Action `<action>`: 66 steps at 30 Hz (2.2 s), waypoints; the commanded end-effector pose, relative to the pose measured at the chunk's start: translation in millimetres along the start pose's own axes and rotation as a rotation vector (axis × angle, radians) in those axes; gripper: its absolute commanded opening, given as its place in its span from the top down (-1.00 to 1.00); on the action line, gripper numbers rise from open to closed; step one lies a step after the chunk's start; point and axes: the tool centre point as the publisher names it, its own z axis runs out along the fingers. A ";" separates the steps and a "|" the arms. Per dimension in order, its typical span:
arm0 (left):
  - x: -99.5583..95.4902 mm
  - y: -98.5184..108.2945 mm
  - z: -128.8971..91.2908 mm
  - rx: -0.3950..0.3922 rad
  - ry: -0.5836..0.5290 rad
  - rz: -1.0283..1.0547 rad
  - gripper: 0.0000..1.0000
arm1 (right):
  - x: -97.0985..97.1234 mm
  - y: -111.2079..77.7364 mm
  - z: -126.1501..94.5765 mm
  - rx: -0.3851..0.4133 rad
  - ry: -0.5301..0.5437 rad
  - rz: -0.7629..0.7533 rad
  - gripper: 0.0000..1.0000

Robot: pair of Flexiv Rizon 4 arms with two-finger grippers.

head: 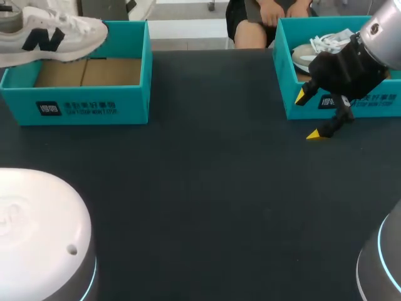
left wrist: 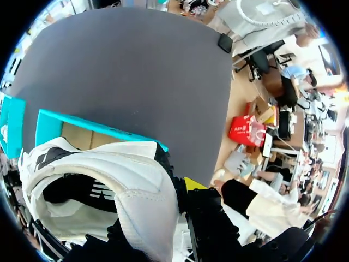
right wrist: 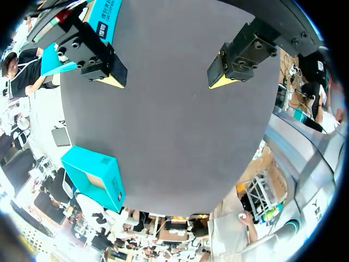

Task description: Take the shoe out of the shoebox, open the shoe tongue, remove and reinsert the insole, then place the shoe into the shoebox

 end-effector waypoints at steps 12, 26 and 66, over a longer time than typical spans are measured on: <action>-5.7 -1.4 -2.9 -0.149 -0.060 0.466 1.00 | -0.6 0.5 0.8 0.003 0.001 0.001 -1.00; -12.8 2.8 -1.7 -0.129 -0.088 0.383 1.00 | -0.6 0.5 0.8 0.003 0.001 0.001 -1.00; -66.6 78.4 76.5 -0.112 -0.113 0.201 1.00 | -0.6 0.5 0.8 0.003 0.001 0.001 -1.00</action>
